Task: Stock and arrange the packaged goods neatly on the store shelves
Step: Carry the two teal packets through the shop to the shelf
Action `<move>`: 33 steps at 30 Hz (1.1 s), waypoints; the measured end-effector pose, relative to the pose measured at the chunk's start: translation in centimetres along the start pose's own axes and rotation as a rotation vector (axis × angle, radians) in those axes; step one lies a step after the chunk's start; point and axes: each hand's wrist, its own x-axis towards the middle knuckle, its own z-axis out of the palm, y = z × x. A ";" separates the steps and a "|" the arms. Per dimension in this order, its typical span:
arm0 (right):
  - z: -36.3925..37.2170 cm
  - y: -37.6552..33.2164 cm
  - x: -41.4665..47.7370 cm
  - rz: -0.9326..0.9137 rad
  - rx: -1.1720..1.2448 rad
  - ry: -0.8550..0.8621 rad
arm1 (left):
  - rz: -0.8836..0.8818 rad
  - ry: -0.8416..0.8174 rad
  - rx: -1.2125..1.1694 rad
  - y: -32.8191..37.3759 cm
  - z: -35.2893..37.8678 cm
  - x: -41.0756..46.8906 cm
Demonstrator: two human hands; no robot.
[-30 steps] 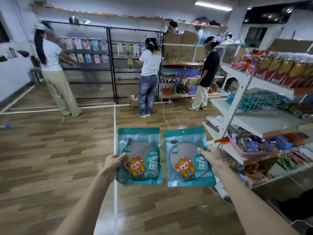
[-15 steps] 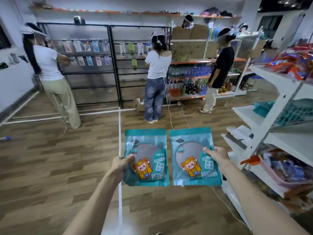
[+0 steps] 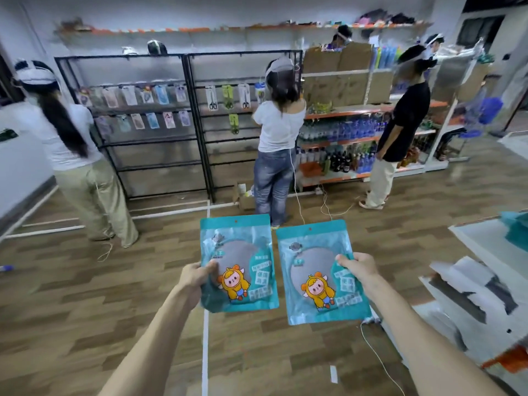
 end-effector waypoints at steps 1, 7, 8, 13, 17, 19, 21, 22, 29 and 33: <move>0.1 -0.2 1.9 0.013 0.012 0.012 | -0.002 -0.008 0.001 0.9 1.1 1.7; 1.0 -2.0 14.2 0.073 0.066 0.079 | -0.013 -0.100 0.002 6.2 8.6 13.9; 1.1 -2.5 16.7 0.076 0.073 0.097 | -0.003 -0.112 -0.001 7.2 10.2 16.3; 0.5 -5.9 28.2 0.104 0.094 0.196 | -0.022 -0.223 0.013 13.9 18.5 27.7; -2.1 -8.1 34.7 0.115 0.119 0.286 | -0.035 -0.302 0.031 19.3 26.2 35.0; -4.0 -8.7 37.1 0.138 0.153 0.355 | -0.033 -0.344 0.061 21.2 30.0 37.4; -6.1 -9.2 39.6 0.139 0.214 0.407 | -0.026 -0.397 0.083 23.1 34.0 39.6; -7.1 -9.4 40.8 0.139 0.242 0.438 | -0.019 -0.422 0.095 23.9 36.0 40.8; -14.3 -9.9 47.7 0.176 0.291 0.653 | -0.017 -0.625 0.200 28.2 53.1 47.5; -19.1 -10.1 51.6 0.139 0.313 0.795 | 0.010 -0.752 0.278 30.4 63.6 48.9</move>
